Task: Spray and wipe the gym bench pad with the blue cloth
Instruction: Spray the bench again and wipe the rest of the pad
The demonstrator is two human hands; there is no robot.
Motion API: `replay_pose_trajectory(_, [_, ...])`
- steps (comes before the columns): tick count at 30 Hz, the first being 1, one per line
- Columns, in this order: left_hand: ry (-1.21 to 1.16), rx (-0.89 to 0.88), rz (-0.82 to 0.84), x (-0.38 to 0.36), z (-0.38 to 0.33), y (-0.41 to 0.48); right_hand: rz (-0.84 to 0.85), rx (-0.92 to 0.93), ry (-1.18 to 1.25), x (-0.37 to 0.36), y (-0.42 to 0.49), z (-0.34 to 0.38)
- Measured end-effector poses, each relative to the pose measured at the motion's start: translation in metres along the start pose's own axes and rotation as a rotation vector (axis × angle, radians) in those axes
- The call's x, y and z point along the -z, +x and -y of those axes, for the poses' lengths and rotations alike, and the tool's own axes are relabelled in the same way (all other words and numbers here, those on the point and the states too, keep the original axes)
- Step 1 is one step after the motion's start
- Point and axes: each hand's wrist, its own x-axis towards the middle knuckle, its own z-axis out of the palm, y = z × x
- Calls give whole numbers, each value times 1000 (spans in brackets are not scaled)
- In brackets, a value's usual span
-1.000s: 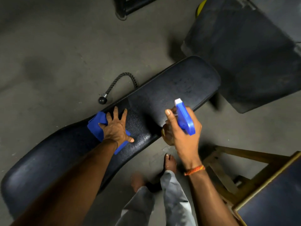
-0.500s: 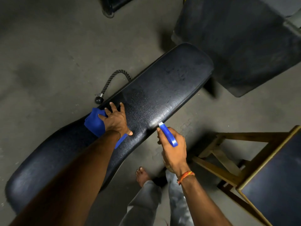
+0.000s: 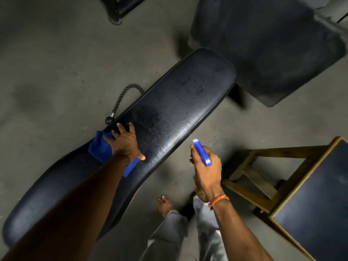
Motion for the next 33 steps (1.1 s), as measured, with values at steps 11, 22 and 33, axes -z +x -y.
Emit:
replay_pose_trajectory(11, [-57, 1, -5, 3, -3, 0, -71, -85, -20, 23, 25, -10])
replay_pose_trajectory(22, [-39, 16, -14, 9, -7, 0, 181, -9, -157, 4, 55, 29])
replay_pose_trajectory(33, [-52, 4, -48, 3, -3, 6, -152, -52, -67, 32, 113, 50])
